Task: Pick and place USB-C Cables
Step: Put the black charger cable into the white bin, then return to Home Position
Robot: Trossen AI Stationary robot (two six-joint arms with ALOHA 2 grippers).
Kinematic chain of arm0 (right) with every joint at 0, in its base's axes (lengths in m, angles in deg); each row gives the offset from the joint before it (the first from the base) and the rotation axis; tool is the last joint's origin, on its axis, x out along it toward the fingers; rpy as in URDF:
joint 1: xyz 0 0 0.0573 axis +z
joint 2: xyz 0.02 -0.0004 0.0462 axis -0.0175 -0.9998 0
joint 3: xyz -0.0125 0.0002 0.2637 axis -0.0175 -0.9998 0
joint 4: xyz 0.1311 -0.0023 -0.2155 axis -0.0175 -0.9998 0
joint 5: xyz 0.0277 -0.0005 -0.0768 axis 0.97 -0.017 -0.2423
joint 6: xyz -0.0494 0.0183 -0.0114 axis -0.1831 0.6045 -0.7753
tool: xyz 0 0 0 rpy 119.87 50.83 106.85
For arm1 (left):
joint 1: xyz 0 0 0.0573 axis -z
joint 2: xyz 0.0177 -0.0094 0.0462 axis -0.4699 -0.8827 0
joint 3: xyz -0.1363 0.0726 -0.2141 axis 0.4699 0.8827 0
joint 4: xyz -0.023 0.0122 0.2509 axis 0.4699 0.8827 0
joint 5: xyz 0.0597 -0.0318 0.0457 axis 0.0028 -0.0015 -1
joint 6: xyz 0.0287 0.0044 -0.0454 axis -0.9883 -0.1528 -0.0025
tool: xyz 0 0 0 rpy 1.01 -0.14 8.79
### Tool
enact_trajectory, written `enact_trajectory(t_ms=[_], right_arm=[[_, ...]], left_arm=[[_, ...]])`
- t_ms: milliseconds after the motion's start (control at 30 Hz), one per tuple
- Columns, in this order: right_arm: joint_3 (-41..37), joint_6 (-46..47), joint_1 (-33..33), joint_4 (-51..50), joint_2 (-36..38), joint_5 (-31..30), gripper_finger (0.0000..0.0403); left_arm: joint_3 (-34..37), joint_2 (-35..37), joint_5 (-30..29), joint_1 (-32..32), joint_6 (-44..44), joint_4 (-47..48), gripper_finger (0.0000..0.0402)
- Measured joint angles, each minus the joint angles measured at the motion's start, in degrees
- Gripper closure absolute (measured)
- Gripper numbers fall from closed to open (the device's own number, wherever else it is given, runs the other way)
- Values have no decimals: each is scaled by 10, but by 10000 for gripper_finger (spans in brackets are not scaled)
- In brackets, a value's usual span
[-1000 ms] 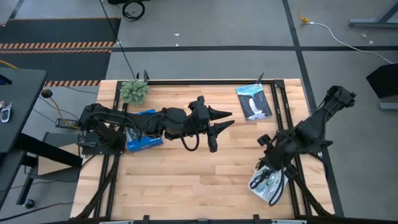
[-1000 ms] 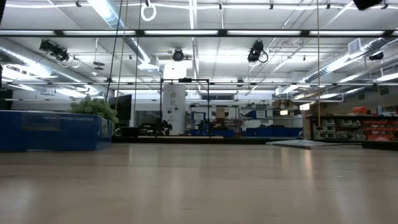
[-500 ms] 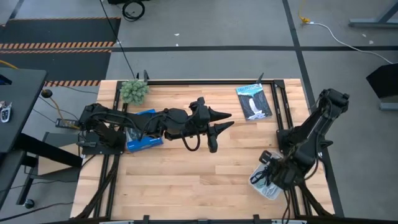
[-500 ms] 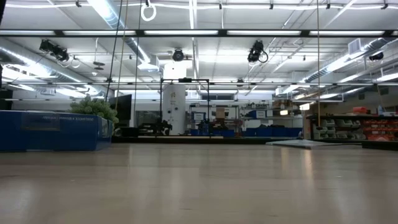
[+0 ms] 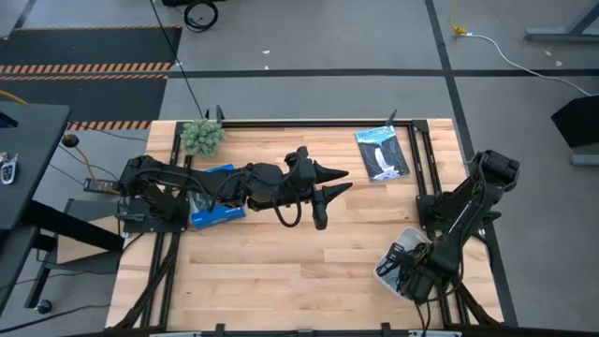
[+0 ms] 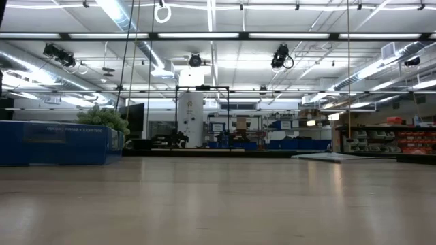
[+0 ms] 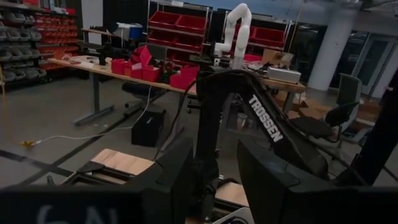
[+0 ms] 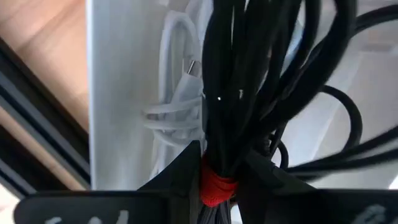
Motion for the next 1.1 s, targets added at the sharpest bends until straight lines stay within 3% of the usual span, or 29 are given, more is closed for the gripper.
enact_trajectory(t_ms=[400, 633, 867, 1100], right_arm=[[-20, 26, -11, 95, -54, -16, 313], [-34, 62, -16, 116, -62, -22, 263], [-9, 100, -15, 65, -18, -14, 207], [43, 133, -15, -17, 36, -17, 177]], left_arm=[[0, 0, 0, 0, 17, 0, 267], [0, 0, 0, 0, 21, 4, 267], [0, 0, 0, 0, 21, 4, 267], [0, 0, 0, 0, 20, 4, 267]])
